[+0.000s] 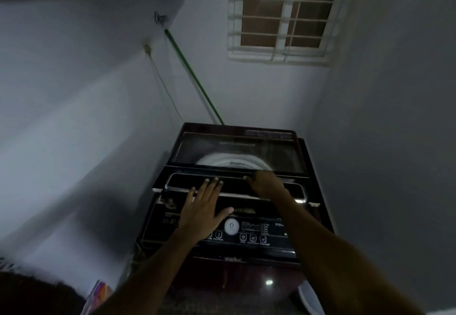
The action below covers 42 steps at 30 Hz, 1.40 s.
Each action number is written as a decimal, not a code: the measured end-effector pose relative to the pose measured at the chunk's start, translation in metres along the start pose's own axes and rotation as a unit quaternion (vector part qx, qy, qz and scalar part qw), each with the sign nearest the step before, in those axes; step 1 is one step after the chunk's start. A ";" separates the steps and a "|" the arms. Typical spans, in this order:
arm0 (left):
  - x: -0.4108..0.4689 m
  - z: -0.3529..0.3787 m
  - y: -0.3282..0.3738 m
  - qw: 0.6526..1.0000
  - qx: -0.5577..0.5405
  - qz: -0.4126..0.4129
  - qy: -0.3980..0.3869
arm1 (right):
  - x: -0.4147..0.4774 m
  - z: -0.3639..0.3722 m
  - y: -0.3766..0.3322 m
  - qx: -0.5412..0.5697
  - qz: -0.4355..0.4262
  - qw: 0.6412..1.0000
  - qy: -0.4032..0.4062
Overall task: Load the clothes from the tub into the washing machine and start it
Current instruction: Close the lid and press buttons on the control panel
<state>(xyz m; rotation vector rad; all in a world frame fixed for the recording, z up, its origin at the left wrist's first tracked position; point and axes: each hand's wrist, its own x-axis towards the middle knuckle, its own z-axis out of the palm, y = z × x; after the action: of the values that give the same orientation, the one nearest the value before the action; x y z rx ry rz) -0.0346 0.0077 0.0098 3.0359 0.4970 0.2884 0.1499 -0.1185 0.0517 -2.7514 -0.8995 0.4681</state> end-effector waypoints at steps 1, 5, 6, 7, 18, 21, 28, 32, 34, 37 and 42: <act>0.001 -0.001 0.001 1.000 -0.009 0.003 -0.018 | -0.001 0.005 0.001 -0.003 0.006 1.000 0.021; -0.018 0.012 -0.004 0.990 -0.053 -0.002 -0.129 | -0.012 0.047 0.005 0.001 0.013 0.999 0.050; -0.021 0.016 -0.004 0.987 -0.060 -0.008 -0.148 | -0.015 0.057 0.008 0.006 0.012 0.998 0.056; -0.023 0.021 -0.003 0.985 -0.066 -0.013 -0.161 | -0.016 0.066 0.012 0.007 0.011 0.998 0.064; -0.033 0.037 -0.003 0.986 -0.062 -0.019 -0.155 | -0.059 0.090 0.040 0.025 -0.073 0.990 0.118; -0.050 0.041 -0.012 0.987 -0.046 -0.008 -0.151 | -0.093 0.099 0.054 0.016 -0.065 0.992 0.109; -0.090 0.052 -0.027 0.994 -0.012 -0.002 -0.109 | -0.132 0.107 0.066 -0.027 -0.047 0.996 0.065; -0.108 0.055 -0.032 0.996 -0.006 0.012 -0.084 | -0.144 0.115 0.072 -0.062 -0.039 0.996 0.049; -0.109 0.053 -0.034 0.997 -0.006 0.019 -0.071 | -0.145 0.115 0.069 -0.065 -0.030 0.996 0.055; -0.109 0.051 -0.034 0.997 -0.011 0.022 -0.068 | -0.147 0.115 0.062 -0.051 -0.011 0.997 0.056; -0.109 0.052 -0.033 0.998 -0.004 0.022 -0.060 | -0.151 0.119 0.057 -0.041 0.006 0.996 0.074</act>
<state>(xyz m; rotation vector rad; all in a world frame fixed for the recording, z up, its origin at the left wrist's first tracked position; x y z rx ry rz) -0.1363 0.0032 -0.0629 3.0356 0.4186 0.1079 0.0228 -0.2428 -0.0403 -2.8227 -0.8853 0.2295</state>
